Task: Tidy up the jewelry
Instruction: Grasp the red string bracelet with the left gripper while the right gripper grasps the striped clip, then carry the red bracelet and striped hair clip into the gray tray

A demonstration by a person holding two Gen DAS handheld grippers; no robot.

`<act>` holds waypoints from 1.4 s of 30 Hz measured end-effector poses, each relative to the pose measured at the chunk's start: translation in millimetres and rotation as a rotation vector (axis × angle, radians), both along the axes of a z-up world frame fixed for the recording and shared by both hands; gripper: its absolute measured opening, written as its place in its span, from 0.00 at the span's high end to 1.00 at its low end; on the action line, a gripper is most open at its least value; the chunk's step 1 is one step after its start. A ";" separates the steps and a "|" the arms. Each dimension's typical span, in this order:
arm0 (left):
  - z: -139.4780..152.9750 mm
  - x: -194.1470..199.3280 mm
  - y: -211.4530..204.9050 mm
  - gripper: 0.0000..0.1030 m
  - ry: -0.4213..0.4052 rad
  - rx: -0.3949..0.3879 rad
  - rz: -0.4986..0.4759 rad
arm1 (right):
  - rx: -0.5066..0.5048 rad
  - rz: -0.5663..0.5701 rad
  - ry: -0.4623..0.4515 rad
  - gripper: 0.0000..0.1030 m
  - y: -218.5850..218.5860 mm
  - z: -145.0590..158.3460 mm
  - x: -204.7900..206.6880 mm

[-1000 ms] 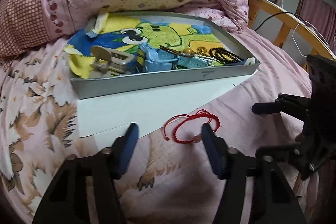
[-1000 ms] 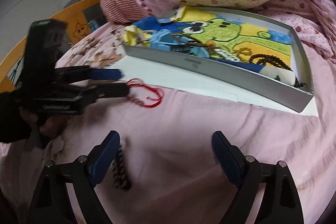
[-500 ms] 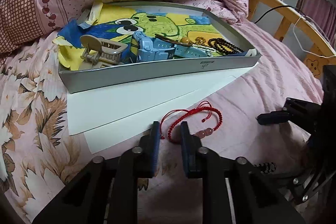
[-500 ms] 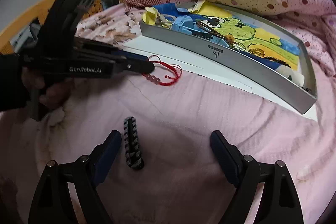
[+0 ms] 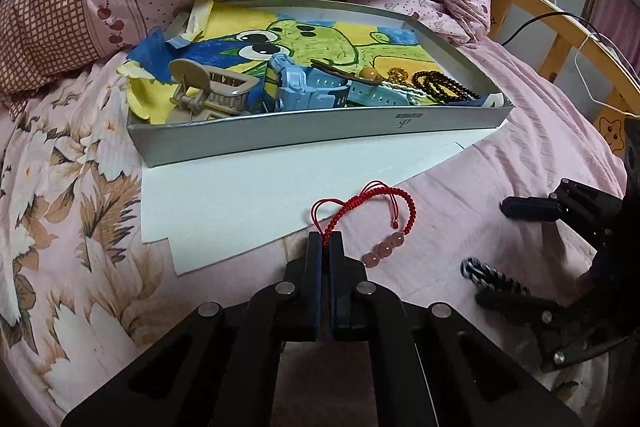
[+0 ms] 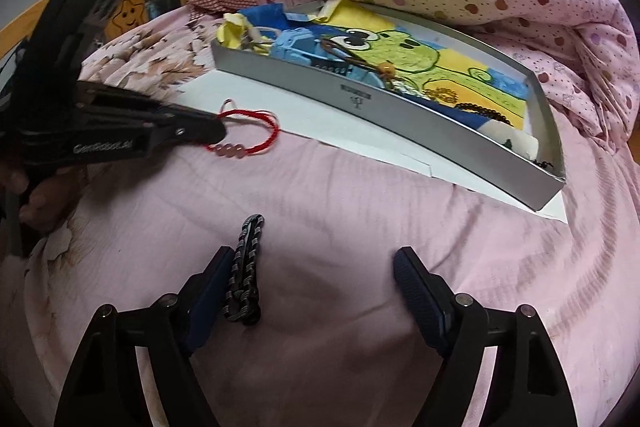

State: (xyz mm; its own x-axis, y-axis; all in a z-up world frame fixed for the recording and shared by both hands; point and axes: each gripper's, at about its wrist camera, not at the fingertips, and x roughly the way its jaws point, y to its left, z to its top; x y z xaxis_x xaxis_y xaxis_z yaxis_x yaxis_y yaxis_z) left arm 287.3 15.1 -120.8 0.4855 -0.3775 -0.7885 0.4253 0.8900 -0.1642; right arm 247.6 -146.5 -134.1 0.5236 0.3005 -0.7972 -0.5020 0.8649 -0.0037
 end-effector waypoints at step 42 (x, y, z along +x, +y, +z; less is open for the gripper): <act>81.3 -20.3 -22.2 0.99 -0.122 -0.012 0.140 | 0.224 -0.120 -0.139 0.86 -27.7 89.9 43.3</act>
